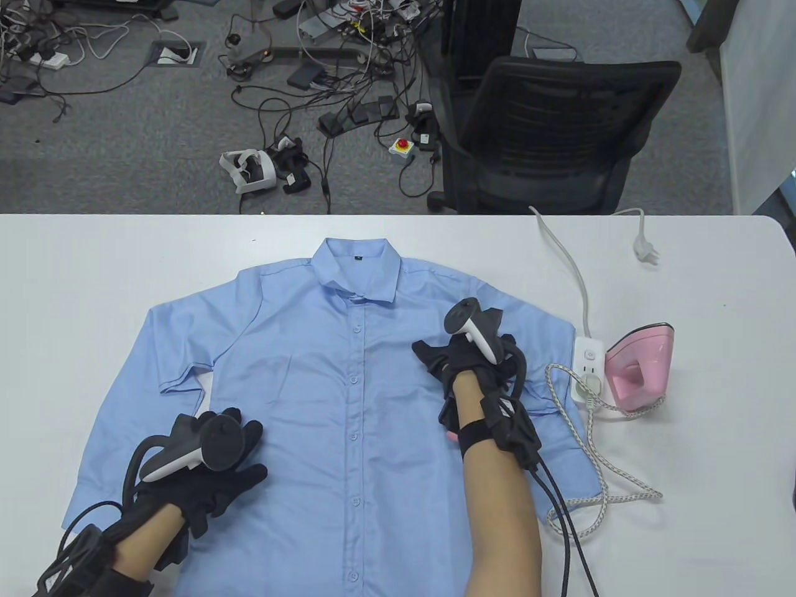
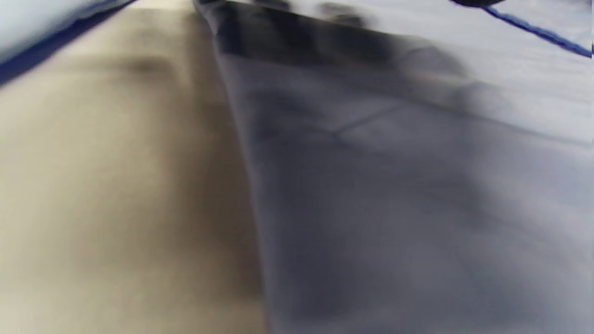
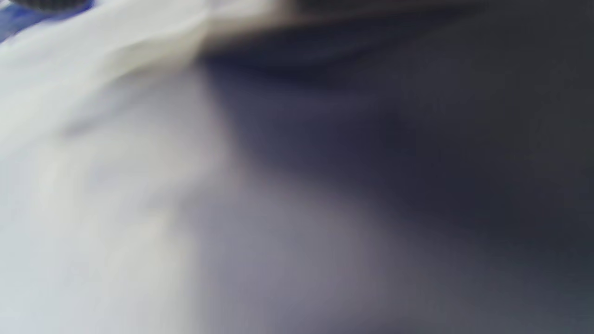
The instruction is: Iron long-sleeve shirt with electric iron on table
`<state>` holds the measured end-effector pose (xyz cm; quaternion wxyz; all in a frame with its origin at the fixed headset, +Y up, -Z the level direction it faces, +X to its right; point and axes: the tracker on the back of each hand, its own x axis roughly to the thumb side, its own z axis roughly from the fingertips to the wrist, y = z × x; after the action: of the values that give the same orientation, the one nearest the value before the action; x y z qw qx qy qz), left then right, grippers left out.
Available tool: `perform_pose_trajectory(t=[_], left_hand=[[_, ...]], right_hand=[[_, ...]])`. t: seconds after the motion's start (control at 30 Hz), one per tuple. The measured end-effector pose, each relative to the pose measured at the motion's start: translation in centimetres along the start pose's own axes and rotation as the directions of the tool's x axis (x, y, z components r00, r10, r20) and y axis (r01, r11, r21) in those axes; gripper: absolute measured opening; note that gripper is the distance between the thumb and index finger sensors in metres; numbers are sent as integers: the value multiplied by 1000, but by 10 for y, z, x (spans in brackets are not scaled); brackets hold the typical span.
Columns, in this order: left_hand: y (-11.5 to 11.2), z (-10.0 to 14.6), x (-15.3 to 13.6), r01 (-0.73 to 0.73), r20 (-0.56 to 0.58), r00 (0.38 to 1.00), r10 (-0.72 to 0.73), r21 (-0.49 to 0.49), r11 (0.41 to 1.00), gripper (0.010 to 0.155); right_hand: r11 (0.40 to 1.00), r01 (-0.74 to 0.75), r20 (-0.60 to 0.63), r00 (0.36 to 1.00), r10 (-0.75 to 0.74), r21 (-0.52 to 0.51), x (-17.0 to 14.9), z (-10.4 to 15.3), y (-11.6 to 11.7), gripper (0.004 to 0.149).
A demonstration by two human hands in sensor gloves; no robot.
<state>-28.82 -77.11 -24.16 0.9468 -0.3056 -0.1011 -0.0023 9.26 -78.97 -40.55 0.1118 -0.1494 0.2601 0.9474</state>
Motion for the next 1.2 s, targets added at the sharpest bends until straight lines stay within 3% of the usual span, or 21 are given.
perform_pose_trajectory(t=[0.3,0.43,0.5,0.57,0.73,0.87,0.93,1.1,1.2], left_hand=[[22,21,-14,-47,-26,998,53,190,981,74],[21,22,-16,-52,-25,998,59,201,978,73],[21,23,-16,-53,-28,998,59,188,981,73],[20,23,-18,-63,-28,997,69,183,981,74],[21,23,-22,-80,-28,996,87,195,977,74],[22,25,-20,-116,-3,993,119,208,971,74],[22,25,-20,-116,-1,993,119,208,971,74],[21,24,-21,-119,-8,992,123,202,972,74],[22,24,-22,-129,-6,991,132,199,971,74]], right_hand=[[999,-38,143,989,37,2,60,73,49,107],[966,-253,135,957,258,-56,76,88,71,104],[945,-323,144,934,327,-55,71,93,77,102],[956,-289,141,945,293,-50,60,101,79,102],[895,-443,126,886,447,-61,17,152,82,102],[797,-589,179,806,565,137,-18,201,97,105],[752,-615,214,788,577,238,-31,212,101,105],[700,-605,216,794,569,379,-57,219,105,93],[659,-550,239,829,505,514,-69,215,109,88]])
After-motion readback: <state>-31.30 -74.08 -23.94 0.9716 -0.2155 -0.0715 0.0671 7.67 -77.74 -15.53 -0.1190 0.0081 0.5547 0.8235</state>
